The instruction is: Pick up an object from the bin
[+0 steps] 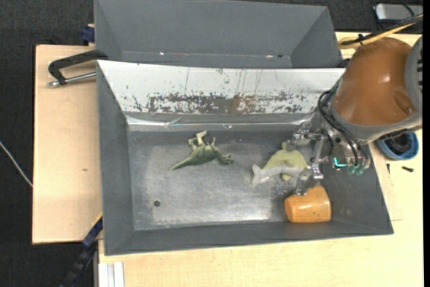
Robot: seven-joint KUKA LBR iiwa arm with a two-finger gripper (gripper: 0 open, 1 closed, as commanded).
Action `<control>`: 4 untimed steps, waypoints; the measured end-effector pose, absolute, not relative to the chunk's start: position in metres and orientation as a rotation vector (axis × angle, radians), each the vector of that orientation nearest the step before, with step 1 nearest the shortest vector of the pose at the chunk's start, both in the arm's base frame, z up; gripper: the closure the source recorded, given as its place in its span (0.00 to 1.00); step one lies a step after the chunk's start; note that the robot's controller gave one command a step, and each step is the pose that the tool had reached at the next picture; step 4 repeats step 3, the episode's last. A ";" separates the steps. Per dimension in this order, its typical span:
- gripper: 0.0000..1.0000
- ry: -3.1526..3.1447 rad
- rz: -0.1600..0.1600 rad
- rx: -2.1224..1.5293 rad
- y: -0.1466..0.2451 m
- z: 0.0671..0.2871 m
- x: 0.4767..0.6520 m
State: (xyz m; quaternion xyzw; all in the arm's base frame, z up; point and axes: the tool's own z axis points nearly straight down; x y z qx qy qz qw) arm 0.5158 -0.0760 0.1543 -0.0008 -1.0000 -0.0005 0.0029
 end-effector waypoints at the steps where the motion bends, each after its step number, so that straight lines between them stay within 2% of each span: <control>1: 0.00 -3.154 0.002 0.010 -0.070 0.071 0.589; 2: 1.00 -3.150 0.001 0.011 -0.070 0.073 0.588; 3: 1.00 -3.158 0.004 -0.001 -0.097 0.290 0.597; 4: 1.00 -3.158 0.004 -0.001 -0.097 0.290 0.597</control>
Offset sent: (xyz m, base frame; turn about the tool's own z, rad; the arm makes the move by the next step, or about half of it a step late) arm 0.0689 0.0060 -0.0843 -0.0084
